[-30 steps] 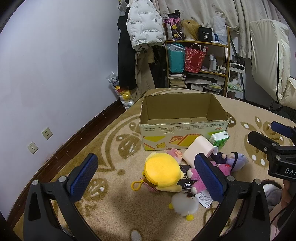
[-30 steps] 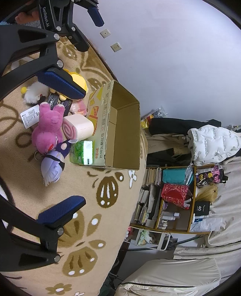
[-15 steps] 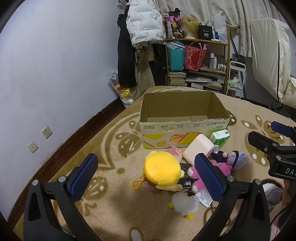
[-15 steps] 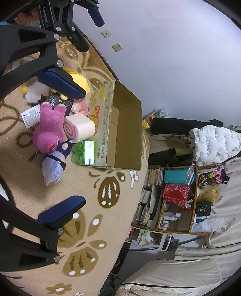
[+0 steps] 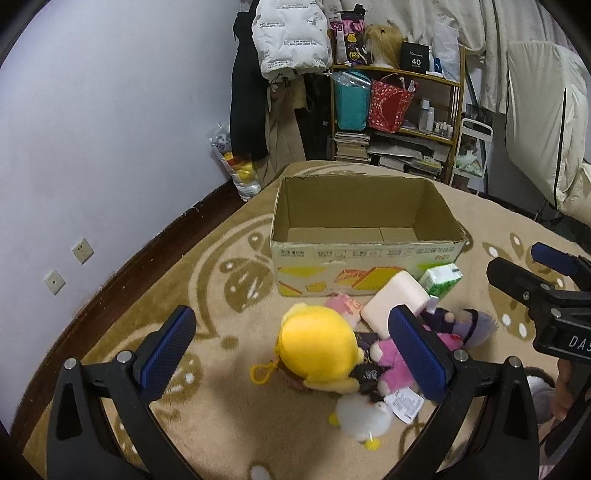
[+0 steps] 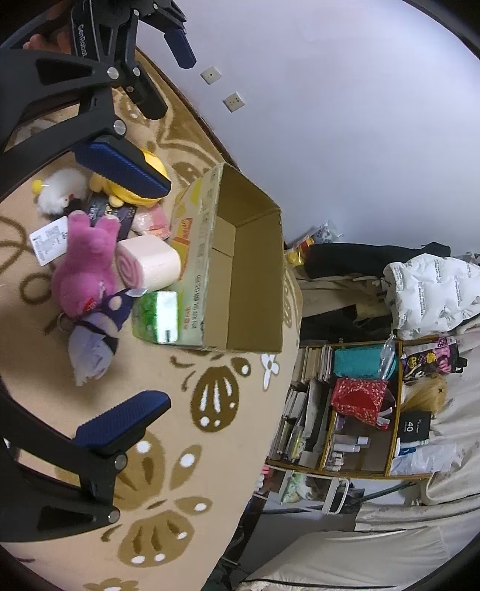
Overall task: Organize soft objects
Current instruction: 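Grasp the green tissue pack with the right gripper while the left gripper lowers onto the yellow plush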
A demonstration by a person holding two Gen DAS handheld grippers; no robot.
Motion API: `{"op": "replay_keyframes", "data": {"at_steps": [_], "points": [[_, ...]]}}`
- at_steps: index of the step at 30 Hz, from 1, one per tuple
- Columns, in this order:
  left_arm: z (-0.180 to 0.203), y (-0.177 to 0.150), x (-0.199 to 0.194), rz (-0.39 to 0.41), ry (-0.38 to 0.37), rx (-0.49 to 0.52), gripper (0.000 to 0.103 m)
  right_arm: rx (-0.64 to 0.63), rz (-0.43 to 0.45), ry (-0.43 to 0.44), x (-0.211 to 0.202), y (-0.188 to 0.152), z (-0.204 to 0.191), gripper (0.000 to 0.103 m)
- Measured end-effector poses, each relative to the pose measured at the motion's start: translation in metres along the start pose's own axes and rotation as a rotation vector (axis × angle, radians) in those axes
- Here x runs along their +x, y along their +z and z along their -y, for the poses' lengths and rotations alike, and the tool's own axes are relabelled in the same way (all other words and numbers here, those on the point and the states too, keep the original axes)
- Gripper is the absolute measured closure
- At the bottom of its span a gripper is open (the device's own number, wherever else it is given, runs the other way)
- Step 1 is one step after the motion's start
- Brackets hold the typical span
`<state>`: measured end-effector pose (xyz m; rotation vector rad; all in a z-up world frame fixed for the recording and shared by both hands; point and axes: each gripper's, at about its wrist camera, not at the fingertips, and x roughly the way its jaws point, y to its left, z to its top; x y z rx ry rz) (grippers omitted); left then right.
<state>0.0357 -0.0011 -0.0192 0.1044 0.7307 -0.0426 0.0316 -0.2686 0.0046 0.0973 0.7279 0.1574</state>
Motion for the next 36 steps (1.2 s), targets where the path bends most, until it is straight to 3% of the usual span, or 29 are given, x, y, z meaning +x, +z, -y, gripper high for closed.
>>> {"op": "replay_keyframes", "data": {"at_steps": [9, 18, 26, 34, 36], "points": [[0.003, 0.013, 0.043, -0.073, -0.008, 0.013, 0.0, 0.032, -0.053, 0.026, 0.034, 0.02, 0.008, 0.0], [0.0, 0.011, 0.084, -0.171, -0.044, -0.039, 0.0, 0.073, -0.159, 0.029, 0.076, 0.02, 0.018, 0.0], [0.008, 0.008, 0.106, -0.209, -0.031, 0.004, 0.0, 0.089, -0.237, 0.023, 0.104, 0.011, 0.023, 0.013], [0.019, 0.001, 0.114, -0.231, -0.034, 0.057, 0.0, 0.081, -0.27, -0.015, 0.119, 0.006, 0.022, 0.013], [0.017, 0.0, 0.116, -0.245, -0.049, 0.045, 0.0, 0.087, -0.271, -0.034, 0.121, 0.005, 0.023, 0.023]]}}
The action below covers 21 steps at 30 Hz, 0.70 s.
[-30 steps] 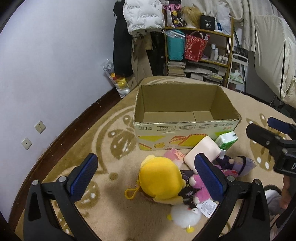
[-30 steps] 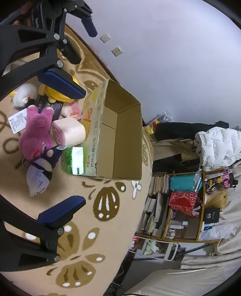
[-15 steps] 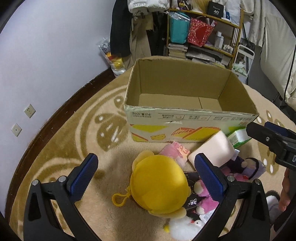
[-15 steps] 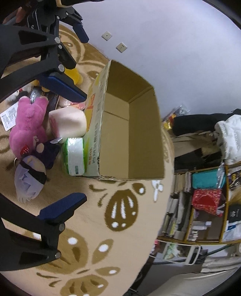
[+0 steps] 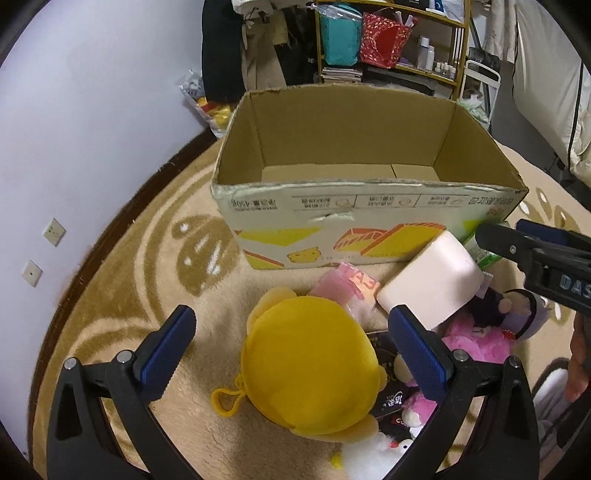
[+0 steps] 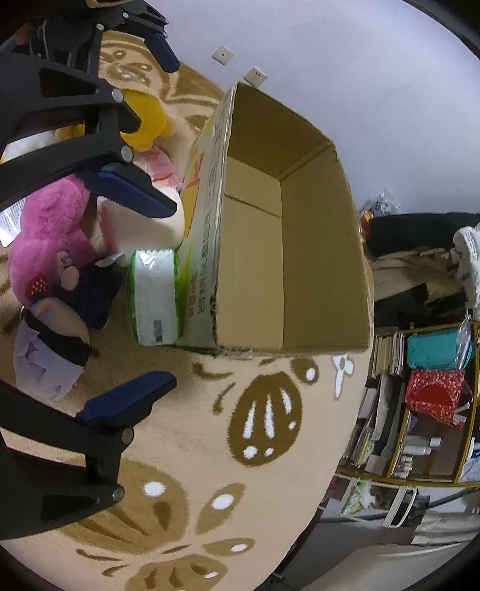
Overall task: Organize soft objects
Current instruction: 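Grasp the green tissue pack with the right gripper while the left gripper lowers onto the yellow plush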
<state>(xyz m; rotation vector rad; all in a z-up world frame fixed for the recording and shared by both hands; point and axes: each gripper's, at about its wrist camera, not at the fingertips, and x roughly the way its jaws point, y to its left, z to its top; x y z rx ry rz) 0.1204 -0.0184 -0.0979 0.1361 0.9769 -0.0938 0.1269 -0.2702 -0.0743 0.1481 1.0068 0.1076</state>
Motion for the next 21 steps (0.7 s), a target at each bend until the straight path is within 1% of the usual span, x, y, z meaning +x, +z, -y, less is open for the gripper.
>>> {"op": "replay_keyframes", "data": {"at_steps": [1, 2, 4, 7, 10, 15, 17, 19, 21], "points": [[-0.001, 0.0, 0.002, -0.008, -0.007, -0.007, 0.0, 0.005, -0.006, -0.01, 0.002, -0.001, 0.001, 0.032], [-0.003, 0.0, 0.004, -0.016, -0.012, -0.013, 0.0, 0.011, -0.019, -0.011, 0.004, -0.001, 0.003, 0.034], [-0.005, -0.002, 0.007, -0.029, -0.022, -0.018, 0.0, 0.036, -0.037, 0.007, 0.008, -0.003, 0.008, 0.034], [-0.001, -0.005, 0.01, -0.039, -0.012, 0.0, 0.0, 0.073, -0.044, 0.031, 0.011, -0.004, 0.015, 0.034], [0.004, -0.007, 0.012, -0.042, 0.017, 0.028, 0.0, 0.075, -0.038, 0.036, 0.012, -0.003, 0.015, 0.035], [0.007, -0.011, 0.017, -0.066, 0.027, 0.048, 0.001, 0.08, -0.044, 0.041, 0.019, -0.003, 0.015, 0.036], [0.009, -0.013, 0.019, -0.076, 0.035, 0.062, 0.007, 0.08, -0.05, 0.047, 0.022, -0.003, 0.014, 0.045], [0.01, -0.015, 0.022, -0.099, 0.018, 0.069, 0.017, 0.072, -0.046, 0.04, 0.022, -0.003, 0.012, 0.045], [0.012, -0.016, 0.023, -0.109, 0.002, 0.07, 0.022, 0.058, -0.042, 0.035, 0.021, -0.004, 0.011, 0.046]]}}
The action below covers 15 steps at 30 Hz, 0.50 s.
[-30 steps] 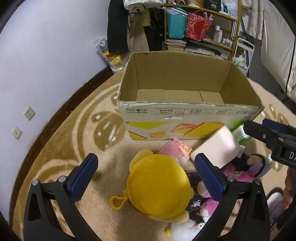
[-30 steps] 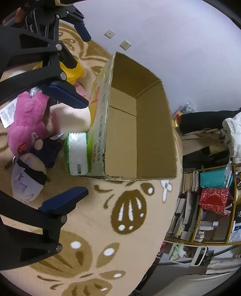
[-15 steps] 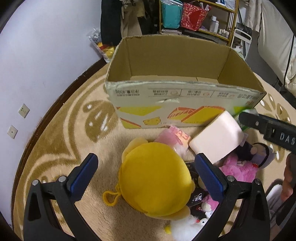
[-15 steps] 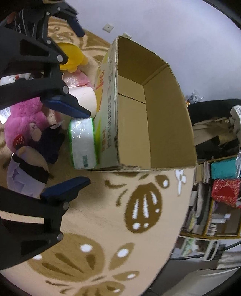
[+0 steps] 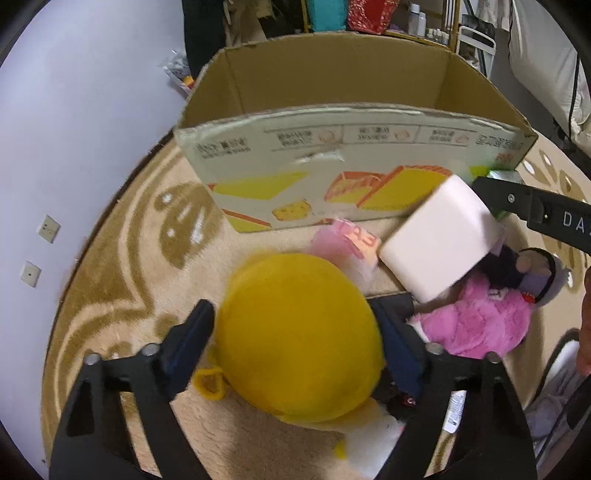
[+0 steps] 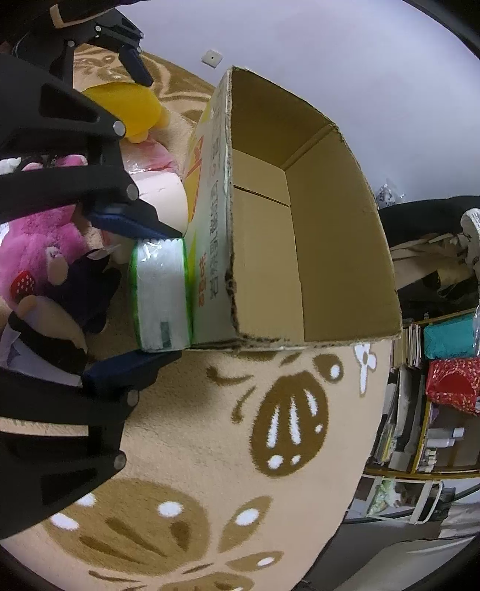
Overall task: Organize soft objects
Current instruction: 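Grasp the green tissue pack with the right gripper while the left gripper lowers onto the yellow plush, then close the left gripper on the round yellow plush while the right gripper lifts the green pack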
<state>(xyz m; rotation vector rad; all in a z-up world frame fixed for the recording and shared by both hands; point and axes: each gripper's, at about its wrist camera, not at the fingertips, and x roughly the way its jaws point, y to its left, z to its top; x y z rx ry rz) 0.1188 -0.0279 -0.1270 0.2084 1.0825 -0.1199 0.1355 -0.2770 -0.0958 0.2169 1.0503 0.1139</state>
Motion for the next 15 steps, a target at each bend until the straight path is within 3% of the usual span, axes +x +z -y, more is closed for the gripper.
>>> {"op": "replay_keyframes", "data": {"at_steps": [6, 15], "points": [[0.0, -0.002, -0.002, 0.005, 0.0, -0.002, 0.027, 0.011, 0.005, -0.008, -0.007, -0.002, 0.001, 0.046], [-0.01, -0.004, -0.014, 0.037, 0.022, -0.048, 0.029, 0.028, 0.079, 0.016, -0.039, -0.005, 0.002, 0.046]]}}
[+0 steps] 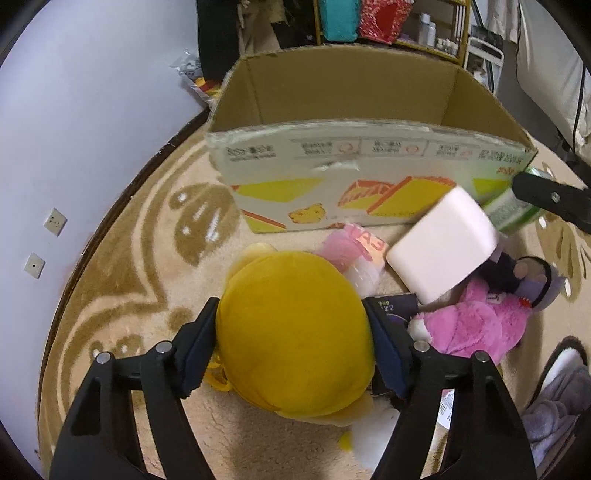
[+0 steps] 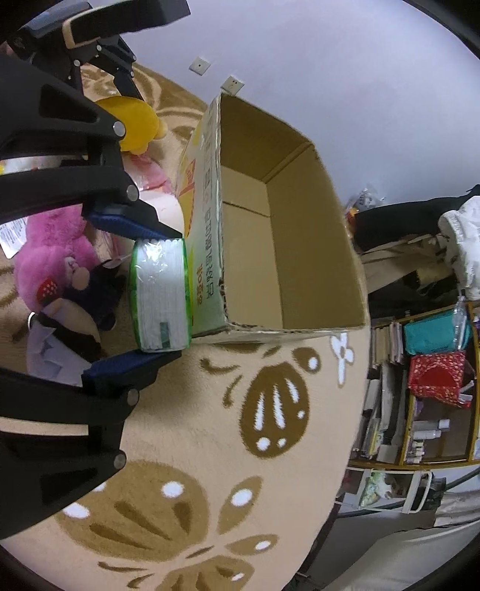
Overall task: Organize soft objects
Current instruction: 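Close the left gripper on the round yellow plush while the right gripper lifts the green pack, then carry the yellow plush and green pack into the cardboard box and open both grippers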
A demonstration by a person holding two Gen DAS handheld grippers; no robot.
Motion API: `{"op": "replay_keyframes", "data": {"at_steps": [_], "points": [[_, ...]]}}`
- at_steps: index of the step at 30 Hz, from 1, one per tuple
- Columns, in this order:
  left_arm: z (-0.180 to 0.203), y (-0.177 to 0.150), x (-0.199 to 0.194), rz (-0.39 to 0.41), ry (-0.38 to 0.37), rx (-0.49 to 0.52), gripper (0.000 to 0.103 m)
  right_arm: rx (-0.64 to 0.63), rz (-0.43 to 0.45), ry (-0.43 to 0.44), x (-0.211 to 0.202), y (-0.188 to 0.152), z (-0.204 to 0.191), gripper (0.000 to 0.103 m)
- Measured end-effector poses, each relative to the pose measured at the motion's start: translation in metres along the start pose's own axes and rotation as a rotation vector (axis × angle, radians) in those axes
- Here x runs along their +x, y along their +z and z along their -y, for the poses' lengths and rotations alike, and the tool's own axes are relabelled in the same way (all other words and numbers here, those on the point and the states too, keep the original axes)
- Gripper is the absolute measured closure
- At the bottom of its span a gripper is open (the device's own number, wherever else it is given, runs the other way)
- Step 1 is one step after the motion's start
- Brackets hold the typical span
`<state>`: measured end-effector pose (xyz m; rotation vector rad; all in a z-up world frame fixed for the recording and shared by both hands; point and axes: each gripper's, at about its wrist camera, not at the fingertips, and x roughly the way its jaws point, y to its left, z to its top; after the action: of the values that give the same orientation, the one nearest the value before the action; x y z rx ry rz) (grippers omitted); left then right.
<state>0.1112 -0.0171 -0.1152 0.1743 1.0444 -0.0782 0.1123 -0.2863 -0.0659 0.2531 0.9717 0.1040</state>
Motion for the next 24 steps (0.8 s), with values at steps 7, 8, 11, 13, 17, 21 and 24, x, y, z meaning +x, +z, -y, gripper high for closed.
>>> {"op": "replay_keyframes", "data": {"at_steps": [7, 8, 11, 13, 17, 21, 24], "points": [[-0.007, 0.004, -0.033, 0.116, 0.012, -0.034, 0.03, -0.011, 0.054, 0.032, -0.029, -0.001, -0.004, 0.046], [-0.007, 0.005, -0.038, 0.133, 0.017, -0.033, 0.03, -0.015, 0.066, 0.04, -0.035, -0.001, -0.005, 0.046], [-0.008, 0.007, -0.057, 0.194, 0.032, -0.034, 0.03, -0.027, 0.101, 0.055, -0.049, 0.0, -0.009, 0.046], [-0.008, 0.01, -0.071, 0.234, 0.033, -0.037, 0.03, -0.039, 0.131, 0.064, -0.06, 0.003, -0.013, 0.046], [-0.009, 0.024, -0.092, 0.305, 0.053, -0.025, 0.03, -0.06, 0.182, 0.086, -0.077, 0.01, -0.02, 0.046], [-0.007, 0.037, -0.106, 0.368, 0.09, -0.01, 0.03, -0.089, 0.227, 0.09, -0.087, 0.017, -0.028, 0.046], [-0.006, 0.042, -0.109, 0.382, 0.094, -0.003, 0.03, -0.129, 0.279, 0.089, -0.09, 0.025, -0.034, 0.046]]}}
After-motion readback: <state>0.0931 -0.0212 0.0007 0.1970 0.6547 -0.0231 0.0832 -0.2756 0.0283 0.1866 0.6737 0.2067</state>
